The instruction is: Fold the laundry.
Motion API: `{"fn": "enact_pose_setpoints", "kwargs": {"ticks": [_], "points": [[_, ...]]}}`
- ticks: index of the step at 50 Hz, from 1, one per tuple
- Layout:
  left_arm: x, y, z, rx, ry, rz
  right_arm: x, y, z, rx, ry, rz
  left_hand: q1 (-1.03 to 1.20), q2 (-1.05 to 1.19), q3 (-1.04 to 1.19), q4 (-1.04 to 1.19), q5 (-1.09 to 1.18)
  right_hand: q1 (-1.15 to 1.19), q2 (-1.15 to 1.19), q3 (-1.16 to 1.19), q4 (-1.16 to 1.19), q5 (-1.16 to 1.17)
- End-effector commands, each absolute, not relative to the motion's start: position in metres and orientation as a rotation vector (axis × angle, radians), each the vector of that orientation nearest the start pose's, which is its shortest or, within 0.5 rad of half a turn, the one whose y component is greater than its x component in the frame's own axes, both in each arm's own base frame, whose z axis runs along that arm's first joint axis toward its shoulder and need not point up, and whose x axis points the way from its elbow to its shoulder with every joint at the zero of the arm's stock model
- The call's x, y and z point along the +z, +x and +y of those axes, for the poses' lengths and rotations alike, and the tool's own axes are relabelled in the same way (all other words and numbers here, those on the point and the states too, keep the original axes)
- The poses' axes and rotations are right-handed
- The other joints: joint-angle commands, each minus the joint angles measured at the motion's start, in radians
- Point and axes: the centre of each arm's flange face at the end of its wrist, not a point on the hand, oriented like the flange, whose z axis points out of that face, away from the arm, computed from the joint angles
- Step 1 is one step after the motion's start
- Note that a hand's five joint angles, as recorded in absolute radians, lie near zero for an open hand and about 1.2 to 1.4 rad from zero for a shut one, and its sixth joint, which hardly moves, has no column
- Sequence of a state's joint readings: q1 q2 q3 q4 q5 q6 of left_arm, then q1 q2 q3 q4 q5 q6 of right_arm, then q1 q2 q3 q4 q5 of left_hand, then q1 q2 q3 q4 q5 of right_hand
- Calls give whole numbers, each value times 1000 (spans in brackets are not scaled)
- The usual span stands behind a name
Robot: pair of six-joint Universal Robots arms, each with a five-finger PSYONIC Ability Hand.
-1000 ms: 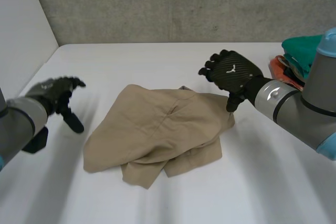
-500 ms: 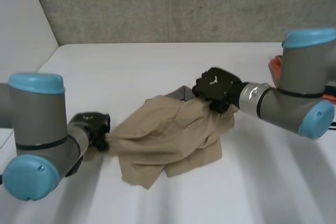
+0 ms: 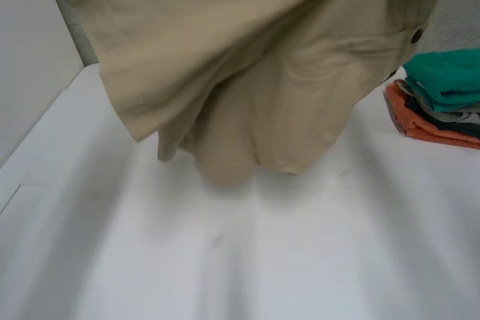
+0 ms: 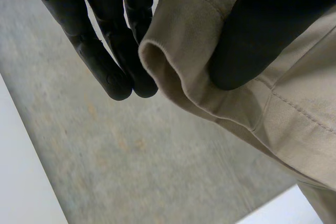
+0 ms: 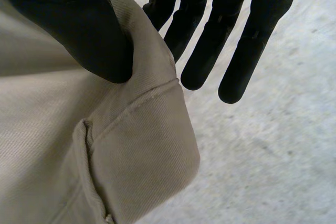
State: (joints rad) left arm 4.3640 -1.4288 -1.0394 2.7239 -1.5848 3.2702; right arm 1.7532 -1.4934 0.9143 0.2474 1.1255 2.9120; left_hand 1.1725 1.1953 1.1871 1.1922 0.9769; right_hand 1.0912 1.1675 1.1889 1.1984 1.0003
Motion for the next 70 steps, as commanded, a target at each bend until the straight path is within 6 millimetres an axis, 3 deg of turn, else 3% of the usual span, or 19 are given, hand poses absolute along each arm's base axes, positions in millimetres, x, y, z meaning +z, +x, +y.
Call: {"fn": "enact_pose_setpoints", "kwargs": {"ticks": [1, 4, 11, 12, 15, 16, 22, 28, 32, 35, 36, 38, 39, 46, 50, 58, 64, 66, 70], "points": [[502, -198, -167, -2711, 431, 1893, 483, 214, -256, -2350, -729, 1450, 224, 201, 209, 204, 245, 305, 229, 207, 198, 221], [503, -199, -172, -2709, 426, 1889, 478, 217, -258, -2318, -735, 1463, 224, 201, 209, 204, 245, 305, 229, 207, 198, 221], [464, -216, -236, -2543, 444, 2042, 438, 245, -267, -2146, -781, 1566, 224, 201, 209, 204, 245, 305, 229, 207, 198, 221], [449, -221, -256, -2493, 453, 2083, 423, 251, -272, -2103, -782, 1615, 224, 201, 209, 204, 245, 305, 229, 207, 198, 221], [422, -231, -285, -2404, 483, 2156, 400, 261, -282, -2049, -781, 1695, 224, 201, 209, 204, 245, 305, 229, 207, 198, 221], [403, -237, -305, -2348, 503, 2202, 384, 270, -287, -2017, -787, 1742, 224, 201, 209, 204, 245, 305, 229, 207, 198, 221], [334, -255, -368, -2196, 522, 2306, 322, 301, -309, -1953, -861, 1870, 224, 201, 209, 204, 245, 305, 229, 207, 198, 221], [264, -259, -424, -2069, 453, 2279, 267, 351, -332, -2110, -943, 1712, 224, 201, 209, 204, 245, 305, 229, 207, 198, 221], [253, -245, -444, -2025, 340, 2152, 247, 372, -350, -2260, -872, 1512, 224, 201, 209, 204, 245, 302, 225, 204, 195, 218], [254, -238, -450, -2018, 270, 2091, 241, 385, -353, -2314, -835, 1386, 224, 201, 209, 204, 245, -216, -292, -313, -323, -299], [260, -235, -452, -2035, 239, 2057, 237, 393, -350, -2324, -831, 1332, 125, 103, 111, 106, 146, -758, -835, -856, -866, -842], [268, -234, -453, -2076, 227, 2033, 233, 395, -350, -2318, -830, 1331, -427, -450, -442, -447, -406, -917, -993, -1014, -1024, -1000], [275, -236, -450, -2110, 241, 2029, 233, 393, -353, -2314, -825, 1350, -998, -1021, -1013, -1018, -977, -917, -993, -1014, -1024, -1000], [290, -240, -426, -2122, 355, 2081, 250, 364, -360, -2262, -799, 1587, -998, -1021, -1013, -1018, -977, -917, -993, -1014, -1024, -1000], [298, -243, -398, -2103, 407, 2124, 261, 342, -347, -2126, -862, 1791, -998, -1021, -1013, -1018, -977, -917, -993, -1014, -1024, -1000], [289, -254, -311, -1953, 599, 2312, 261, 296, -311, -1785, -1137, 2099, -998, -1021, -1013, -1018, -977, -888, -964, -985, -995, -971], [257, -264, -228, -1765, 846, 2494, 233, 272, -289, -1550, -1325, 2155, -998, -1021, -1013, -1018, -977, -512, -588, -610, -619, -596], [244, -266, -201, -1698, 939, 2537, 218, 269, -282, -1476, -1377, 2124, -860, -883, -875, -880, -839, -418, -494, -516, -525, -502], [224, -268, -161, -1582, 1095, 2585, 195, 267, -273, -1393, -1443, 2050, -768, -791, -783, -788, -747, -391, -467, -489, -498, -475]]}}
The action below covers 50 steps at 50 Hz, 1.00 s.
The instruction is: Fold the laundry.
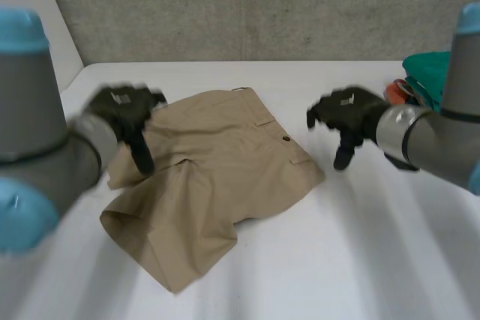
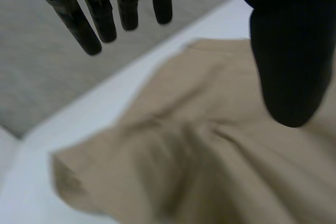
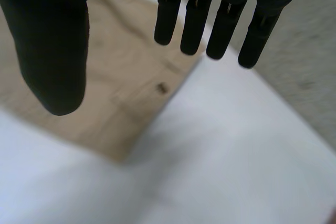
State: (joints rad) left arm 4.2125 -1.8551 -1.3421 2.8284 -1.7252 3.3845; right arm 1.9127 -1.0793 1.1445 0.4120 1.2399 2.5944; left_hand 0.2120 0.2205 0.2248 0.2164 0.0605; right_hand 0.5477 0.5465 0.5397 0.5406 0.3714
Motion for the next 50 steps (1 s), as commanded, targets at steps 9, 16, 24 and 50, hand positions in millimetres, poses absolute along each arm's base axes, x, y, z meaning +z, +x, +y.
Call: {"fn": "enact_pose_setpoints", "kwargs": {"ticks": [9, 16, 24, 50], "points": [[197, -277, -127, -1446, 1250, 2611, 159, 272, -282, -1385, -1531, 1970, 186, 178, 174, 182, 163, 129, 130, 137, 136, 131], [179, -275, -138, -1379, 1174, 2595, 142, 281, -287, -1420, -1540, 1932, -37, -46, -50, -42, -60, -6, -5, 2, 1, -4], [158, -275, -150, -1351, 1154, 2528, 134, 294, -293, -1556, -1492, 1879, -37, -46, -50, -42, -60, 17, 18, 25, 24, 19], [163, -273, -194, -1577, 1076, 2343, 142, 293, -311, -1687, -1367, 2013, 1184, 1176, 1171, 1180, 1161, 849, 850, 857, 856, 850]]}}
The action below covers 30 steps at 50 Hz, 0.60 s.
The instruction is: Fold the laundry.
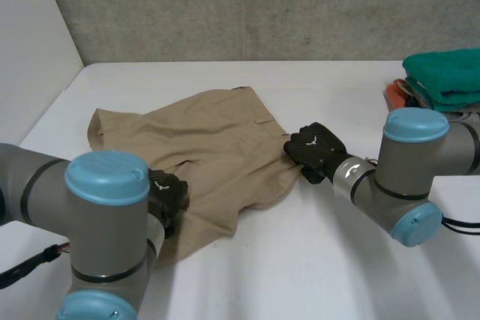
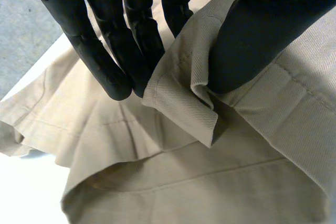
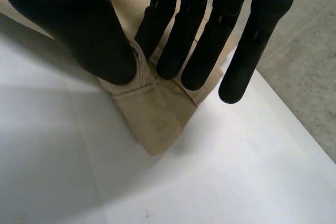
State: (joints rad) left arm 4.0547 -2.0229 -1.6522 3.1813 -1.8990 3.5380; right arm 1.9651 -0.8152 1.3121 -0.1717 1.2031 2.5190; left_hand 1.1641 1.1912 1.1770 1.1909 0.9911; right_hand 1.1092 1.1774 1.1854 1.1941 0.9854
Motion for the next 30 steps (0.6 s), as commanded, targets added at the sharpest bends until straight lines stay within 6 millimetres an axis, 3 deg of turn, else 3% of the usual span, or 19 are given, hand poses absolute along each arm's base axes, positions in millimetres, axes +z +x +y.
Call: {"fn": "enact_pose_setpoints", "kwargs": {"ticks": [1, 5, 9, 14, 19, 22, 25, 30], "points": [[167, -272, -192, -1586, 1084, 2344, 145, 290, -309, -1661, -1367, 2029, 232, 205, 219, 205, 231, 287, 219, 211, 202, 236], [183, -268, -178, -1588, 1158, 2370, 160, 275, -294, -1500, -1447, 2079, 232, 205, 219, 205, 231, 287, 219, 211, 202, 236], [196, -262, -160, -1529, 1247, 2405, 182, 251, -266, -1248, -1611, 2137, 232, 205, 219, 205, 231, 287, 219, 211, 202, 236], [203, -252, -139, -1387, 1381, 2458, 211, 209, -227, -873, -1841, 2192, 232, 205, 219, 205, 231, 287, 219, 211, 202, 236], [204, -249, -130, -1312, 1479, 2489, 226, 193, -202, -758, -1897, 2204, 232, 205, 219, 205, 231, 287, 219, 211, 202, 236], [203, -249, -134, -1300, 1492, 2502, 225, 193, -198, -792, -1882, 2215, 232, 205, 219, 205, 231, 287, 219, 211, 202, 236], [198, -248, -149, -1284, 1451, 2502, 220, 196, -202, -832, -1867, 2228, 232, 205, 219, 205, 231, 287, 219, 211, 202, 236], [191, -240, -203, -1315, 1260, 2501, 225, 213, -222, -1044, -1753, 2264, 232, 205, 219, 205, 231, 287, 219, 211, 202, 236]]}}
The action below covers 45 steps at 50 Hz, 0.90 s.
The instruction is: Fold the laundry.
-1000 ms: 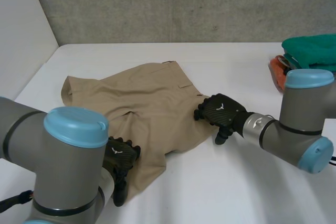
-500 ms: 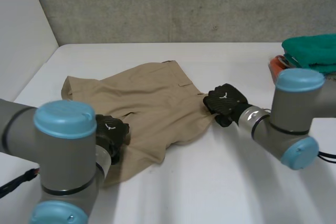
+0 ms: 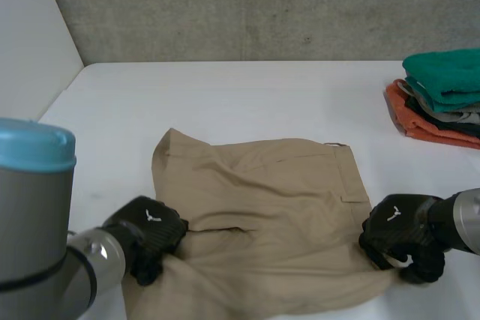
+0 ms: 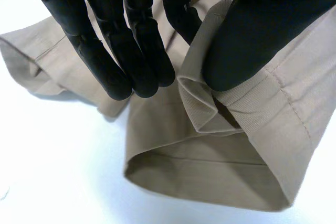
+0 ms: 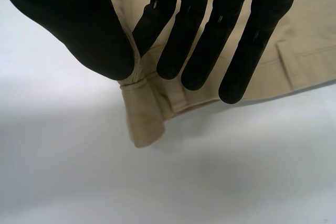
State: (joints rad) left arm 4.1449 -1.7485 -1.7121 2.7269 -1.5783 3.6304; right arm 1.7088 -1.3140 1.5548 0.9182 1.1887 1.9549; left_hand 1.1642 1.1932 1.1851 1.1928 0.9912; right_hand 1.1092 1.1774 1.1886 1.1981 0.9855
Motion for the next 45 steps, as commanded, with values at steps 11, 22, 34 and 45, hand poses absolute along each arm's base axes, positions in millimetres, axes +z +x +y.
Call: {"fn": "enact_pose_setpoints", "kwargs": {"ticks": [11, 22, 34, 45], "points": [[217, -252, -288, -1664, 926, 2460, 226, 253, -292, -1514, -1501, 2257, 232, 203, 211, 203, 231, 287, 219, 208, 198, 236], [204, -262, -370, -1752, 640, 2299, 184, 301, -358, -1979, -1616, 2003, 232, 203, 211, 203, 231, 287, 219, 208, 198, 236], [185, -290, -400, -1852, 643, 2235, 151, 330, -403, -2479, -1565, 1650, 232, 203, 211, 203, 231, 287, 219, 208, 198, 236], [216, -290, -394, -1951, 584, 2163, 167, 313, -385, -2240, -1488, 1904, -990, -1019, -1011, -1018, -991, -935, -1003, -1014, -1024, -985]]}}
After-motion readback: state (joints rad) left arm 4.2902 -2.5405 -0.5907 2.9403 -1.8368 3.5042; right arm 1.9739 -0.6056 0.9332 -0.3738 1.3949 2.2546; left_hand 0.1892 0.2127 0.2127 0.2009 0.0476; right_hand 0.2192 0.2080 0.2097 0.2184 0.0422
